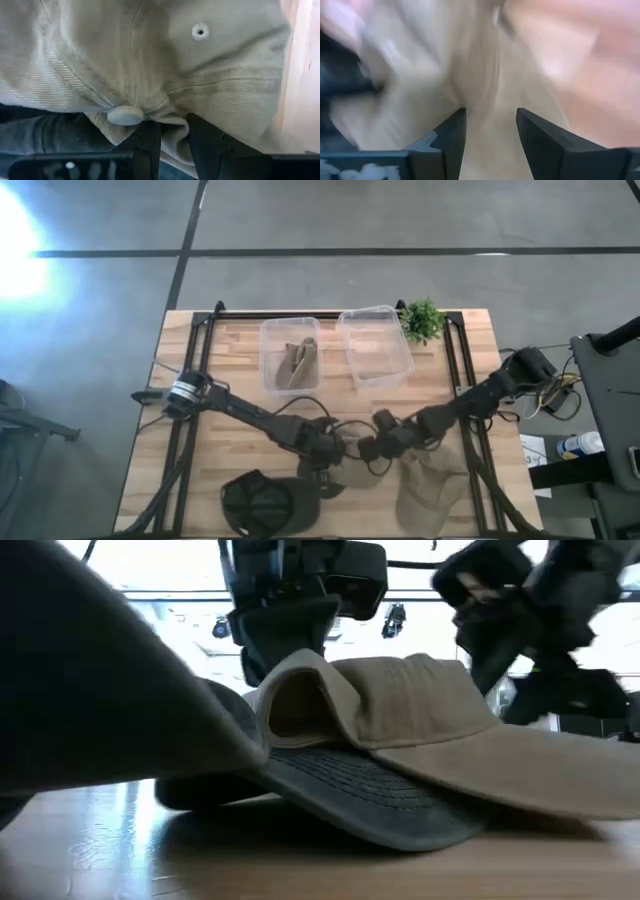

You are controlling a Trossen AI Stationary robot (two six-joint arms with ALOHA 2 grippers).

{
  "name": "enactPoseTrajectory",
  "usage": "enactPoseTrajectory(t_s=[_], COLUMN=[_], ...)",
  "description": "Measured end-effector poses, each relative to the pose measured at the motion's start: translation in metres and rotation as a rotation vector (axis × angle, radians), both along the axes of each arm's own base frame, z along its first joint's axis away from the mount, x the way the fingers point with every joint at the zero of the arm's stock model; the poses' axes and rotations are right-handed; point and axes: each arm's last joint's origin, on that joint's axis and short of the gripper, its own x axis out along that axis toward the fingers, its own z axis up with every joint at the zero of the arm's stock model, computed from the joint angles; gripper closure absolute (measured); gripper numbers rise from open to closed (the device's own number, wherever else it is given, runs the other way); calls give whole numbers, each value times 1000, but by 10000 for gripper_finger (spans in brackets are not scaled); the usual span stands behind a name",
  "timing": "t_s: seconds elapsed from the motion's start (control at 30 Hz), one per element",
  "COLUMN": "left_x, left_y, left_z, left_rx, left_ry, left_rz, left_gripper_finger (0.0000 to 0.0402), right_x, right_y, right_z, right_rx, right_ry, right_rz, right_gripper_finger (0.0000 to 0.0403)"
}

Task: Pick & Place hat
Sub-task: Put the left brown cap into the left transparent bin

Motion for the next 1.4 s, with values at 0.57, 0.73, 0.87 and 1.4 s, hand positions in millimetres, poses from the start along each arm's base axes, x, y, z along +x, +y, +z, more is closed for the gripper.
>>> enactPoseTrajectory(t_s=[0.57, 0.73, 0.87, 1.4], left_x=[-24, -21, -23, -39], left_y=[17, 17, 18, 6], left_z=[10, 10, 6, -25], left_rx=[201, 163, 153, 59], left_ry=[111, 96, 104, 187], left_rz=[223, 297, 336, 335], left_gripper_finger=[312, 312, 312, 312], right_x=[-36, -23, -17, 8], right_y=[25, 30, 32, 29], right_z=[20, 8, -10, -30], right_rx=[354, 372, 338, 150], right_ry=[125, 88, 133, -114], right_rz=[-10, -19, -37, -169], right_gripper_finger=[232, 232, 232, 232])
